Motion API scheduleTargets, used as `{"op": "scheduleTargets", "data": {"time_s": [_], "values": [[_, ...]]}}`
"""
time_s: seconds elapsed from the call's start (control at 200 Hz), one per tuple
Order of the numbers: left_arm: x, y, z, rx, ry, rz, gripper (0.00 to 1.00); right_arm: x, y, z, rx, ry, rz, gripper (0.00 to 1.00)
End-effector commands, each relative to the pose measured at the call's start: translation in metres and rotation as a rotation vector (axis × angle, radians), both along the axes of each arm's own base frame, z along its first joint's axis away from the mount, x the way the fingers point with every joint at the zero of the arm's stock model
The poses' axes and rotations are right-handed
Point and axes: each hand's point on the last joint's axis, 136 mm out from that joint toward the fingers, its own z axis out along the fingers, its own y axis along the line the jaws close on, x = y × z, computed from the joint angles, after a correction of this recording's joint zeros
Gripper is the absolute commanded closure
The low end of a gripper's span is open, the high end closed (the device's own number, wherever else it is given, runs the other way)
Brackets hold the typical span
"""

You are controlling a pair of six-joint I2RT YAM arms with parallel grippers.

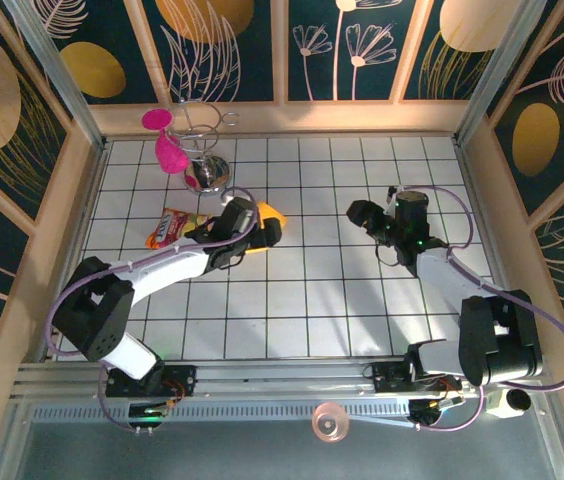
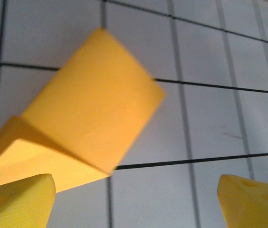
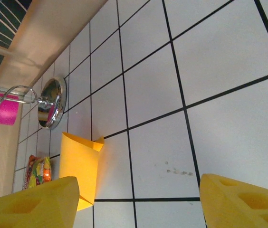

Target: Fold a paper plane with a square sheet of paper (pick it up from the middle)

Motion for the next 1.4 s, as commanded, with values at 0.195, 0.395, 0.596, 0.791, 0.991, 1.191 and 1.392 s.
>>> {"op": "scheduleTargets", "data": {"time_s": [0.195, 0.395, 0.596, 0.791, 0.991, 1.191, 1.392], "values": [[0.015, 0.013, -0.024, -0.090, 0.057, 0.043, 0.10, 0.002, 0.012, 0.000, 0.041, -0.015, 0.041, 0.30], [0.033, 0.012, -0.030, -0.097, 0.064, 0.052, 0.10, 0.001, 0.016, -0.005, 0.046, -0.004, 0.050, 0.30], [0.049, 0.017, -0.041, -0.065, 0.075, 0.075, 0.10, 0.000, 0.020, -0.008, 0.057, 0.004, 0.066, 0.29], [0.043, 0.018, -0.063, -0.047, 0.136, 0.077, 0.15, -0.001, 0.022, -0.015, 0.064, 0.027, 0.075, 0.30], [0.037, 0.015, -0.075, -0.065, 0.175, 0.068, 0.20, -0.002, 0.026, -0.023, 0.084, 0.051, 0.079, 0.31], [0.020, 0.000, -0.087, -0.167, 0.236, 0.011, 0.33, -0.007, 0.034, -0.032, 0.099, 0.092, 0.086, 0.31], [-0.004, -0.015, -0.093, -0.195, 0.278, -0.034, 0.39, -0.017, 0.049, -0.036, 0.112, 0.121, 0.104, 0.33]]}}
